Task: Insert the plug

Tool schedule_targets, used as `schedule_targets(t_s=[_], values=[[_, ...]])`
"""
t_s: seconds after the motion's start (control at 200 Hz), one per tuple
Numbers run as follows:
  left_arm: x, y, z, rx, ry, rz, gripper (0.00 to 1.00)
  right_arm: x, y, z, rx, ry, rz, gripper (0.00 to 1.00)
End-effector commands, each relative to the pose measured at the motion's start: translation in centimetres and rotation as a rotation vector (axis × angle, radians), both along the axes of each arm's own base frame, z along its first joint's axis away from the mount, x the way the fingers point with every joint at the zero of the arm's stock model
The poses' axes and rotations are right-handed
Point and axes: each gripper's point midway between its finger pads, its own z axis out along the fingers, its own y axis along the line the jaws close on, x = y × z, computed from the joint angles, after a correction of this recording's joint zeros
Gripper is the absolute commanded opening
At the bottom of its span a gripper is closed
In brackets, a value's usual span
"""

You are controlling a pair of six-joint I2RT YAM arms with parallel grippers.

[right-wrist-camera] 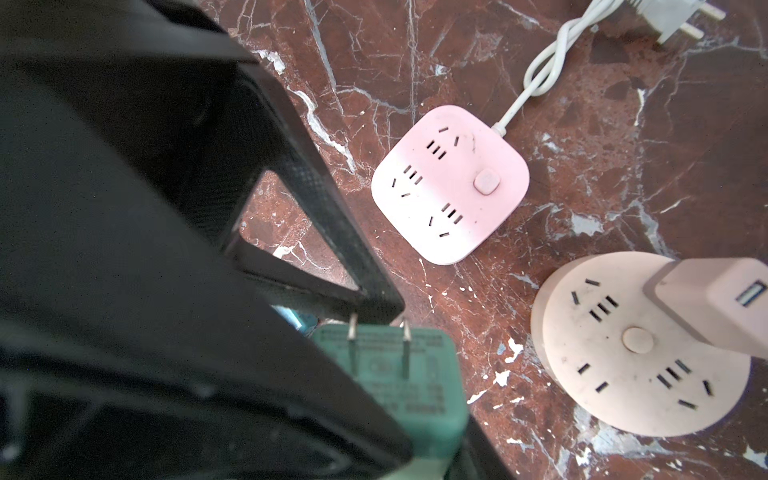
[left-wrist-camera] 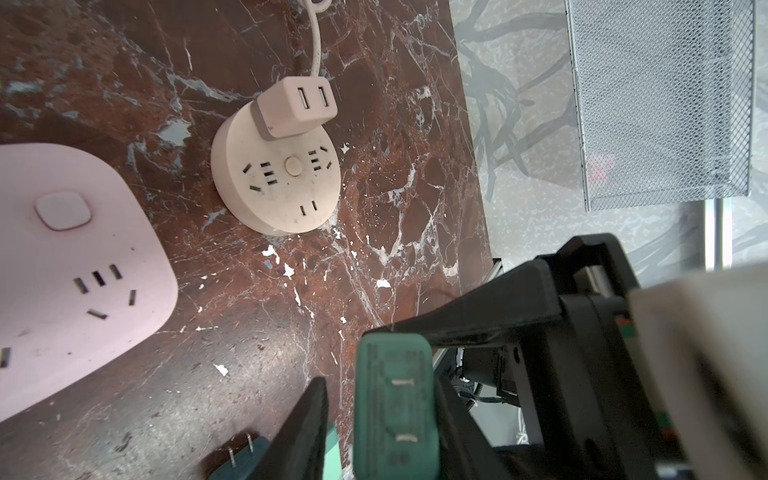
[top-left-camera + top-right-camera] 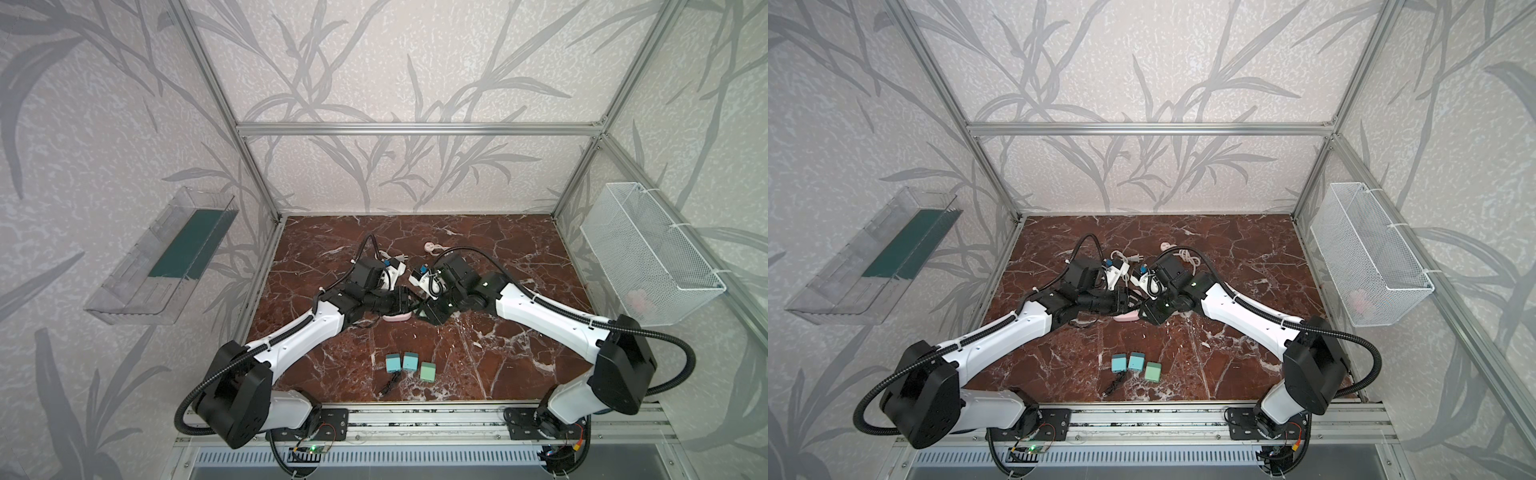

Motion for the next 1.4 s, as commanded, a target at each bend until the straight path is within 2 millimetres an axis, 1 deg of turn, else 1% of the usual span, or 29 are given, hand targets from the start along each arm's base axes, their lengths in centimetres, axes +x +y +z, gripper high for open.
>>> schedule_targets(t_s=[0.0, 0.095, 0.125, 0.19, 0.21, 0.25, 0.305, 0.5, 0.555, 0.655, 0.72, 0.825, 0.93, 1.1, 1.16, 1.25, 1.395], values=[[-0.2, 0.0, -0.8, 0.018, 0.022, -0.003, 0.36, 0.9, 0.7, 2.0, 0.035, -0.051, 0.008, 0.00], [-0.2, 0.0, -0.9, 0.020, 0.022, -0.004, 0.32, 1.0, 0.7, 2.1, 0.032, -0.056, 0.005, 0.00], [-0.2, 0.0, -0.9, 0.019, 0.021, -0.006, 0.27, 1.1, 0.7, 2.0, 0.032, -0.057, 0.002, 0.00], [-0.2, -0.1, -0.9, 0.018, 0.023, -0.009, 0.23, 1.2, 0.8, 2.2, 0.037, -0.062, 0.000, 0.00], [-0.3, -0.1, -0.9, 0.017, 0.025, -0.009, 0.18, 1.2, 0.8, 2.2, 0.038, -0.063, -0.001, 0.00], [-0.2, -0.1, -0.9, 0.016, 0.024, -0.009, 0.15, 1.3, 0.9, 2.3, 0.042, -0.066, -0.005, 0.00], [-0.2, -0.1, -0.9, 0.017, 0.024, -0.006, 0.00, 1.5, 1.0, 2.4, 0.045, -0.069, -0.007, 0.00], [-0.1, -0.1, -0.6, 0.015, 0.008, -0.007, 0.00, 2.0, 1.1, 2.9, 0.050, -0.091, -0.023, 0.01], [0.1, 0.0, -0.5, 0.021, 0.001, 0.006, 0.00, 2.1, 1.2, 3.1, 0.055, -0.094, -0.027, 0.10], [0.6, 0.2, -0.2, 0.023, -0.021, 0.027, 0.00, 2.5, 1.3, 3.4, 0.063, -0.095, -0.045, 0.33], [0.9, 0.2, 0.1, 0.022, -0.032, 0.040, 0.00, 2.8, 1.1, 3.5, 0.065, -0.085, -0.061, 0.40], [1.2, 0.5, 0.1, 0.032, -0.047, 0.060, 0.00, 3.0, 0.4, 4.1, 0.096, -0.059, -0.092, 0.45], [1.7, 0.8, 0.0, 0.043, -0.062, 0.086, 0.00, 3.2, -0.6, 5.4, 0.166, -0.032, -0.130, 0.51], [3.2, 0.8, 1.1, 0.005, -0.099, 0.145, 0.00, 3.4, -2.6, 7.1, 0.240, -0.019, -0.194, 0.59], [3.8, 0.9, 1.6, -0.009, -0.117, 0.174, 0.00, 3.7, -3.3, 7.4, 0.263, -0.007, -0.232, 0.61], [5.0, 1.2, 3.0, -0.047, -0.159, 0.236, 0.00, 4.4, -3.8, 7.9, 0.349, 0.046, -0.298, 0.62], [7.0, 1.7, 5.9, -0.189, -0.210, 0.352, 0.00, 5.8, -4.0, 8.9, 0.534, 0.149, -0.400, 0.63]])
